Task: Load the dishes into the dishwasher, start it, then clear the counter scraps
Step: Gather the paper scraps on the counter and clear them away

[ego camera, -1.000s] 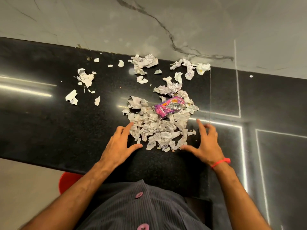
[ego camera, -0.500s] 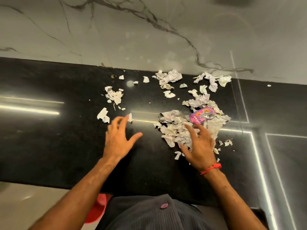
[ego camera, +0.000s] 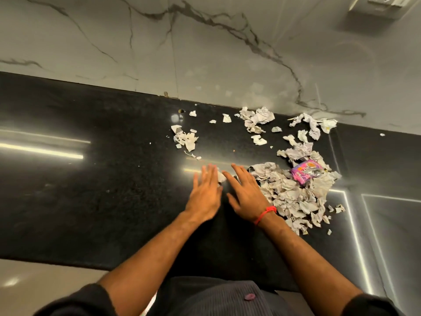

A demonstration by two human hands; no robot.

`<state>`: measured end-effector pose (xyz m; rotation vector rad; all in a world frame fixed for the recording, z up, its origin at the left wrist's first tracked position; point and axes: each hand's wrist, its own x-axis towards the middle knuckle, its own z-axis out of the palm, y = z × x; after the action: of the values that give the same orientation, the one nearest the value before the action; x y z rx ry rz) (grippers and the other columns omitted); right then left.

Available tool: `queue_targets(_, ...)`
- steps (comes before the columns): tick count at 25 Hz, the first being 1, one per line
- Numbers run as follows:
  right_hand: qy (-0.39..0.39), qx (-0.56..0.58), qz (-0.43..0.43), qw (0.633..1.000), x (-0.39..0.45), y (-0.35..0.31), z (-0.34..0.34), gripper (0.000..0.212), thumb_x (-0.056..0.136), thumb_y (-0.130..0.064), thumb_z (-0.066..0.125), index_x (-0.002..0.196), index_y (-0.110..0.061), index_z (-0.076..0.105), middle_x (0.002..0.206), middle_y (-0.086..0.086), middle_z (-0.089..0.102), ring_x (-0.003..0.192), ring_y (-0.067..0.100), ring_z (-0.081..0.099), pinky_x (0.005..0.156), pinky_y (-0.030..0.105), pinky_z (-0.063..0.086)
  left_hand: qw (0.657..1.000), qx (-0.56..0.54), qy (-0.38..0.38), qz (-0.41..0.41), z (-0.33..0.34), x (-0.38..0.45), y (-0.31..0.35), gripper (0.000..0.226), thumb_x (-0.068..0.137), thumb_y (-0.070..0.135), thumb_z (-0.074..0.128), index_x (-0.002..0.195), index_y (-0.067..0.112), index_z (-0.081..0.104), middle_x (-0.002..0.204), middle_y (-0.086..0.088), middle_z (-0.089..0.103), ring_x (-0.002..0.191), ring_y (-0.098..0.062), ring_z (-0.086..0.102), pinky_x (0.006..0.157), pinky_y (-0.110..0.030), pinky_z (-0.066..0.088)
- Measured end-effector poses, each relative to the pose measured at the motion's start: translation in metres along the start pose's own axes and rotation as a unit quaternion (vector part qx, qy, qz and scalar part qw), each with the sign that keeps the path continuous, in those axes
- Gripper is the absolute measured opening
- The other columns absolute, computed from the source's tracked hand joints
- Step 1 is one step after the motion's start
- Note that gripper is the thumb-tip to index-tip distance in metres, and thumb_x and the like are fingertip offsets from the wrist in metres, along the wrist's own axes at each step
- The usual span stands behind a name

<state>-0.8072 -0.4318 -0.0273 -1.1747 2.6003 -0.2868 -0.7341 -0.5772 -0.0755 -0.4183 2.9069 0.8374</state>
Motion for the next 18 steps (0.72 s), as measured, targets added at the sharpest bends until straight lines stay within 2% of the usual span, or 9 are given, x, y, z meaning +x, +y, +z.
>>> queue_targets(2,-0.024,-0.004,-0.001,1.000,0.006,0.001,0.005,0.068,0.099,-0.034,0.046,0.157,-0.023,0.012,0.165,0.008,-0.003,0.153,0.028,-0.006,0.123,0.050,0.006,0.989,-0.145,-0.010,0.038,-0.008,-0.001,0.011,0.068,0.100,0.008,0.031,0.160,0.008,0.000,0.168,-0.005,-0.001,0.155,-0.018,-0.009,0.118,-0.017,-0.018)
queue_targets(3,-0.036,-0.016,-0.009,0.999,0.010,-0.001,0.008,0.068,0.101,-0.038,0.043,0.157,-0.022,0.008,0.165,0.007,-0.006,0.152,0.028,-0.007,0.123,0.051,0.004,0.981,-0.189,0.014,0.038,-0.016,-0.001,0.007,0.072,0.095,0.002,0.032,0.161,0.010,0.002,0.168,-0.003,0.001,0.154,-0.013,-0.010,0.116,-0.013,-0.017)
queue_targets(4,-0.049,-0.037,-0.021,0.998,0.015,-0.004,0.012,0.069,0.102,-0.044,0.039,0.157,-0.022,0.005,0.165,0.007,-0.009,0.152,0.028,-0.008,0.123,0.051,0.004,0.978,-0.201,0.054,0.031,-0.024,0.001,-0.003,0.075,0.092,-0.001,0.033,0.161,0.010,0.005,0.168,-0.004,0.003,0.154,-0.013,-0.009,0.119,-0.015,-0.015)
queue_targets(6,-0.080,-0.089,-0.048,0.992,0.023,-0.013,0.021,0.072,0.101,-0.056,0.030,0.158,-0.024,0.000,0.165,0.005,-0.011,0.152,0.030,-0.007,0.123,0.052,0.002,0.982,-0.128,0.141,0.002,-0.043,0.018,-0.039,0.072,0.095,-0.001,0.039,0.161,0.010,0.013,0.169,-0.008,0.005,0.156,-0.024,-0.005,0.127,-0.036,-0.005)
queue_targets(7,-0.090,-0.116,-0.055,0.988,0.025,-0.016,0.026,0.074,0.099,-0.062,0.024,0.158,-0.025,-0.003,0.165,0.003,-0.012,0.152,0.030,-0.007,0.122,0.053,-0.001,0.983,-0.075,0.163,-0.034,-0.055,0.031,-0.059,0.067,0.100,0.008,0.043,0.161,0.013,0.014,0.169,-0.010,0.003,0.156,-0.029,-0.005,0.126,-0.046,-0.001)
queue_targets(10,-0.077,-0.179,-0.038,0.980,0.019,-0.011,0.034,0.079,0.095,-0.070,0.012,0.158,-0.024,-0.003,0.165,0.002,-0.009,0.152,0.030,-0.008,0.121,0.056,-0.007,0.976,0.010,0.143,-0.164,-0.090,0.074,-0.106,0.070,0.104,0.050,0.036,0.161,0.023,0.006,0.167,-0.015,-0.012,0.154,-0.039,-0.011,0.123,-0.059,0.000)
queue_targets(12,-0.063,-0.193,-0.012,0.979,0.006,0.001,0.032,0.080,0.094,-0.071,0.011,0.158,-0.023,0.001,0.165,0.004,-0.004,0.151,0.032,-0.008,0.120,0.056,-0.005,0.978,0.040,0.090,-0.181,-0.095,0.093,-0.117,0.073,0.101,0.063,0.024,0.161,0.027,0.000,0.166,-0.017,-0.016,0.153,-0.042,-0.013,0.122,-0.062,-0.001)
queue_targets(15,-0.054,-0.158,0.008,0.986,-0.001,0.019,0.022,0.076,0.094,-0.072,0.003,0.155,-0.029,-0.011,0.164,0.003,-0.017,0.150,0.027,-0.021,0.122,0.050,-0.008,0.984,0.116,0.055,-0.123,-0.071,0.096,-0.092,0.069,0.102,0.064,0.015,0.161,0.032,0.000,0.168,-0.016,-0.007,0.152,-0.044,-0.010,0.122,-0.062,-0.004)
queue_targets(18,0.023,-0.018,0.030,0.999,0.024,0.023,0.004,0.068,0.099,-0.062,0.017,0.156,-0.030,-0.003,0.165,0.003,-0.011,0.151,0.021,-0.015,0.124,0.044,-0.003,0.995,0.093,0.035,-0.012,-0.035,0.086,-0.040,0.062,0.106,0.053,0.022,0.161,0.027,0.010,0.169,-0.013,0.002,0.155,-0.039,-0.003,0.123,-0.057,-0.002)
